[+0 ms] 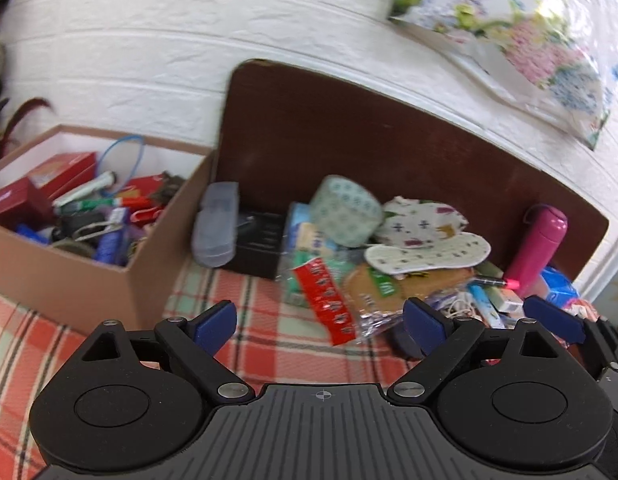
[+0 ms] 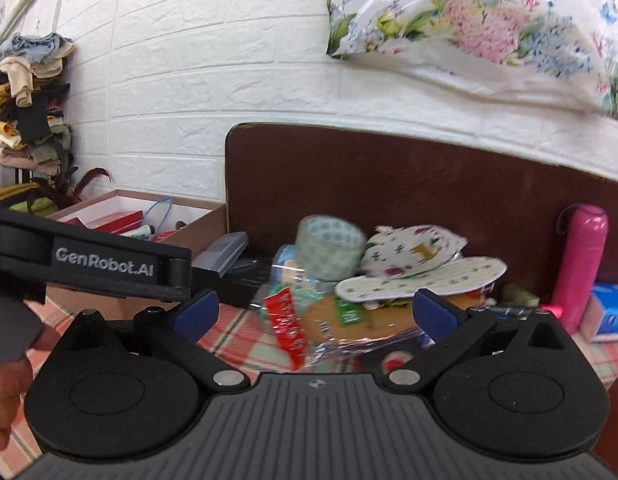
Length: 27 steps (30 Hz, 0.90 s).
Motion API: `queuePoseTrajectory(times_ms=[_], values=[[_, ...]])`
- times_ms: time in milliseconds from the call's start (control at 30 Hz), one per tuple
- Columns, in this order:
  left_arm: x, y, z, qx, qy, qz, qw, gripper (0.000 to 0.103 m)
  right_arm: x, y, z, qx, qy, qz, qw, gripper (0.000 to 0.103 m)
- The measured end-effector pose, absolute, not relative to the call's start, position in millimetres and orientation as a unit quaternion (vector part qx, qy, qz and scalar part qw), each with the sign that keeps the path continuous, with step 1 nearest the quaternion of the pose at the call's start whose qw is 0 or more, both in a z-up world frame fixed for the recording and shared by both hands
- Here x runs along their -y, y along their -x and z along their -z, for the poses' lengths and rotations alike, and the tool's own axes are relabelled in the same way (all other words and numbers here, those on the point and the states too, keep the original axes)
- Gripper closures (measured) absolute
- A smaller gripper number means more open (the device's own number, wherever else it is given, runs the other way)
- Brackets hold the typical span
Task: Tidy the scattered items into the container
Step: 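Move both grippers back to the pile, left gripper toward the mint tape roll, then grasp the mint tape roll with the left gripper while the right gripper grasps the white floral pouch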
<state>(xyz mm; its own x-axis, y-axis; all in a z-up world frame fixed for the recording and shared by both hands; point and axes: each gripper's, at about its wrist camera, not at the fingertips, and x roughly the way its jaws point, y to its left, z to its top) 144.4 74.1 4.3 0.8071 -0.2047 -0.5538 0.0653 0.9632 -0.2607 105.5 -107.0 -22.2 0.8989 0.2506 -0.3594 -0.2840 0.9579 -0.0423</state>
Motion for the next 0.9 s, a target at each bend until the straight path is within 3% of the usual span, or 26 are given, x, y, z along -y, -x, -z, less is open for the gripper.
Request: queuePoseTrajectory(times_ms=[500,667,833,900], values=[[-35.4,-242.3,7.9,-0.313,0.126,0.066,0.939,0.007,167.3,-183.9,39.2,-0.176,0.019,-0.129,0.976,0.001],[-36.3,-293.8,21.5,-0.329,0.140,0.047,0.933,0.020,179.6,-226.0,48.5,-0.166,-0.002,-0.136,0.977,0.002],[-32.2,-325.0,36.9,-0.349,0.135,0.043,0.926,0.027,165.1,-249.8,60.8,-0.149,0.063,-0.141,0.977,0.005],[-30.7,-330.9,38.5,-0.347,0.129,0.043,0.928,0.026,158.5,-255.2,64.7,-0.144,0.081,-0.143,0.976,0.005]])
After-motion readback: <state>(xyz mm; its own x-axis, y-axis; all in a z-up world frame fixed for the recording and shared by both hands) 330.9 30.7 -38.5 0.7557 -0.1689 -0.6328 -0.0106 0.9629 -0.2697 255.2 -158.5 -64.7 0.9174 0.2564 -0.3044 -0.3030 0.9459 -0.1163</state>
